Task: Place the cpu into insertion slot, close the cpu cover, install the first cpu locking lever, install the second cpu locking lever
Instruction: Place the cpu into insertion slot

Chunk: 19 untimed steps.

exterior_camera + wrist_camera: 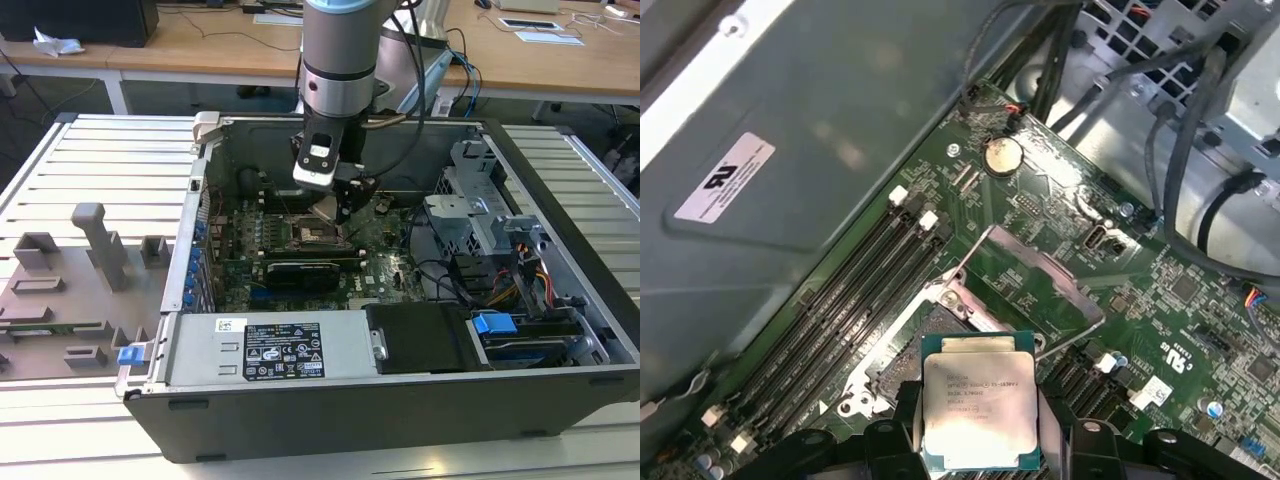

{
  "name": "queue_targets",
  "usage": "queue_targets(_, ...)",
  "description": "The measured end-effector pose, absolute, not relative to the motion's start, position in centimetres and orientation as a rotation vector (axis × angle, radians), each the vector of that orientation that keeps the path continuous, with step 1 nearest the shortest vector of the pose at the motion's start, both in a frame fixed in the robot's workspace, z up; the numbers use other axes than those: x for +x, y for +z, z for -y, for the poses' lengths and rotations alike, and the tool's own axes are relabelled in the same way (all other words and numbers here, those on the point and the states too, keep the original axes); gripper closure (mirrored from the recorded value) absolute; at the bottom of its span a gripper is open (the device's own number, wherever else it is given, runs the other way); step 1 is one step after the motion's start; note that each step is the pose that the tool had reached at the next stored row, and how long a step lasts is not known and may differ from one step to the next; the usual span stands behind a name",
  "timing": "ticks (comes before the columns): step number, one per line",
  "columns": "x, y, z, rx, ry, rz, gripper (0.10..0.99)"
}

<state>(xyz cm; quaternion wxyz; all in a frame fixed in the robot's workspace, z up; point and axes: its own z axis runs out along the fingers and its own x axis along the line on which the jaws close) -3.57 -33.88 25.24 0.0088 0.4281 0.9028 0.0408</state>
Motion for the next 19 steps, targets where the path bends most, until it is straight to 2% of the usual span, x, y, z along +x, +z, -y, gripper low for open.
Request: queue_targets(19, -3.57, 25.23, 33.88, 1.589, 0.124, -2.678, 0.545)
